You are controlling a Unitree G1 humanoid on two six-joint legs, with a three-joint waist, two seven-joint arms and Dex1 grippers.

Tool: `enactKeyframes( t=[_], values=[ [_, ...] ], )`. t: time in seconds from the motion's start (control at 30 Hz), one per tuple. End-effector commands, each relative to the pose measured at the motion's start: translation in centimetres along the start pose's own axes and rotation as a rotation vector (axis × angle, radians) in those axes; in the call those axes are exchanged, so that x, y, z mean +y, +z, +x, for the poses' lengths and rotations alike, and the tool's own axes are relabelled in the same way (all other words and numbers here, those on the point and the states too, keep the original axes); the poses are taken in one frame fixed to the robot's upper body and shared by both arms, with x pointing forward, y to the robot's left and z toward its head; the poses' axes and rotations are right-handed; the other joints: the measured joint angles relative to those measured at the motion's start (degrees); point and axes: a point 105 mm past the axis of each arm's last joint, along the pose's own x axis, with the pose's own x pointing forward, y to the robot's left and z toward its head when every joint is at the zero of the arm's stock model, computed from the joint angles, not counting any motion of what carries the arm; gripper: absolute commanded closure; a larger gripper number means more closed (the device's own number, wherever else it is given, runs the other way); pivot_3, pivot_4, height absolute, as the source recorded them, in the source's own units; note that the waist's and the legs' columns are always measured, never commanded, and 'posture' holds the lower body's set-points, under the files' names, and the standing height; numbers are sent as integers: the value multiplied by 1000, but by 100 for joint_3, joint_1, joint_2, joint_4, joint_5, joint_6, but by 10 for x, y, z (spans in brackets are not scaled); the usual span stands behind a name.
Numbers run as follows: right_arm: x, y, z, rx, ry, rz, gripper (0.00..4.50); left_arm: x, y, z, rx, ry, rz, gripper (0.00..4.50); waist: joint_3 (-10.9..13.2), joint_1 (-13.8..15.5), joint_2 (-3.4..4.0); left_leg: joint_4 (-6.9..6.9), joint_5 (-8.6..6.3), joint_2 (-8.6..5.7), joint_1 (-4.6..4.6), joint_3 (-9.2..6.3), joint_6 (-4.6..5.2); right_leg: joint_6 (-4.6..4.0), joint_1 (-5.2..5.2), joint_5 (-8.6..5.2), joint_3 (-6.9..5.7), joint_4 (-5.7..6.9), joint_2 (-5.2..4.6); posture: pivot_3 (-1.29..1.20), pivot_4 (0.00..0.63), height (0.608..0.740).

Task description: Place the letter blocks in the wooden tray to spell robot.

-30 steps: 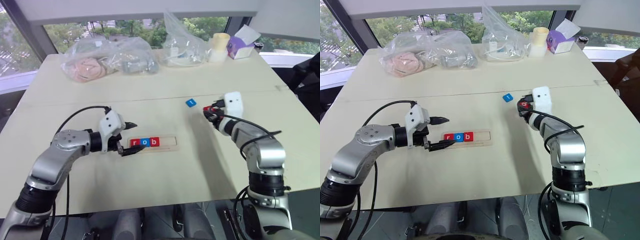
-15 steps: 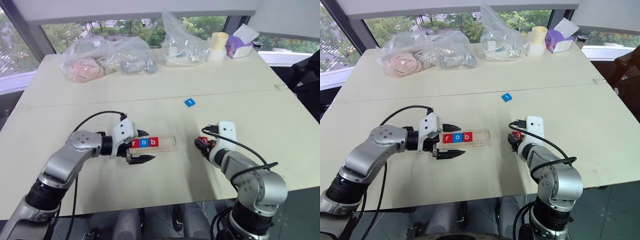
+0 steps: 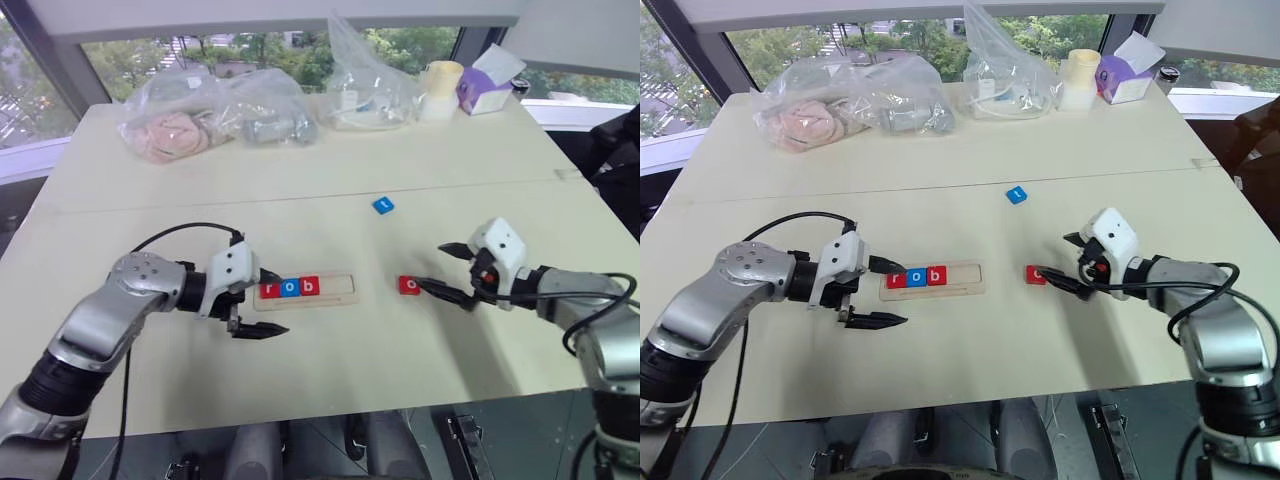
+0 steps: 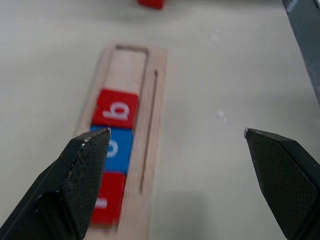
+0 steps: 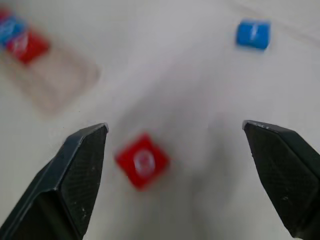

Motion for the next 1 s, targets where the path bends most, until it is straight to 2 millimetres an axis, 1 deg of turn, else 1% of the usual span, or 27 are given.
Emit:
enactKeyframes(
  t=[0.03, 0.13, 0.17, 0.27, 0.4, 0.43, 0.5, 0.53, 0.57, 0.67, 0.77, 0.83, 0.9, 0.97, 1.0],
  values=[
    [0, -5, 3, 6, 131, -148, 58, 1, 20, -7, -43, 4, 72, 0, 5, -3, -8, 2, 0, 0, 3, 1, 0, 1, 1, 0, 1, 2, 0, 0, 150, 740],
    [-8, -18, 12, 23, 156, -174, 58, 3, 26, -9, -49, 29, 86, 0, 7, 11, -13, 9, 1, 1, 8, 0, 0, 1, 7, 1, 1, 8, 2, 0, 150, 740],
    [-8, -22, 15, 32, 178, -188, 58, 2, 27, -10, -50, 37, 86, 0, 8, 7, -14, 12, 1, 1, 13, 0, 0, 1, 14, 2, 1, 9, 2, 0, 150, 740],
    [-6, -27, 23, 31, 226, -212, 58, -2, 25, -12, -40, 49, 69, 0, 9, 10, -16, 16, 1, 1, 21, 3, 0, 1, 25, 2, 1, 8, -1, 0, 150, 740],
    [-8, -32, 33, 38, 236, -245, 58, -4, 20, -14, -30, 71, 46, 0, 8, 8, -16, 13, 1, 1, 32, 4, -1, 2, 32, 2, 2, 9, 0, 0, 150, 740],
    [-8, -33, 34, 35, 243, -245, 289, -4, 20, -14, -32, 77, 41, 0, 8, 10, -17, 14, 1, 2, 35, 4, -1, 2, 35, 2, 2, 10, 1, 0, 150, 740],
    [-9, -32, 34, 28, 254, -246, 893, -5, 20, -15, -32, 84, 34, 0, 8, 11, -17, 16, 1, 3, 48, 3, -1, 1, 48, 2, 2, 11, 1, 0, 150, 740],
    [-9, -32, 34, 26, 258, -246, 1446, -5, 20, -15, -32, 86, 32, 0, 8, 11, -17, 19, 1, 3, 50, 2, -1, 1, 52, 2, 2, 11, 1, 0, 150, 740],
    [-9, -31, 34, 26, 261, -247, 1866, -5, 19, -16, -30, 88, 30, 0, 8, 12, -17, 21, 1, 3, 52, 2, -1, 0, 54, 3, 2, 11, 1, 0, 150, 740],
    [-8, -30, 34, 23, 267, -250, 3386, -5, 18, -16, -28, 92, 26, 0, 8, 15, -16, 31, 1, 3, 55, 1, -2, -1, 60, 4, 2, 14, 0, 0, 150, 740],
    [-8, -16, 37, -2, 261, -258, 3399, -2, 17, -16, -25, 100, 21, 0, 8, 15, -16, 36, 0, 3, 54, 1, -2, -1, 61, 4, 2, 16, -1, 0, 150, 740],
    [-5, 5, 45, -35, 269, -260, 3399, 2, 14, -20, -18, 118, 15, 0, 8, 5, -16, 37, 1, 3, 53, 1, -2, -1, 60, 4, 2, 19, -1, 0, 150, 740],
    [8, 20, 54, -42, 337, -238, 3399, 7, 10, -25, -4, 140, 3, 0, 8, -26, -16, 37, 1, 6, 53, 4, -2, -3, 54, 6, 2, 26, -1, 0, 150, 740],
    [16, 28, 61, -45, 371, -239, 3399, 10, 7, -28, 4, 154, -7, 0, 8, -5, -16, 37, 1, 10, 56, 2, -2, -4, 52, 5, 2, 37, 5, 0, 150, 740],
    [22, 32, 68, -40, 391, -260, 3399, 11, 5, -29, 9, 163, -9, 0, 8, 9, -16, 37, 1, 11, 56, -2, -2, -5, 51, 5, 1, 41, 8, 0, 150, 740]
  ],
)
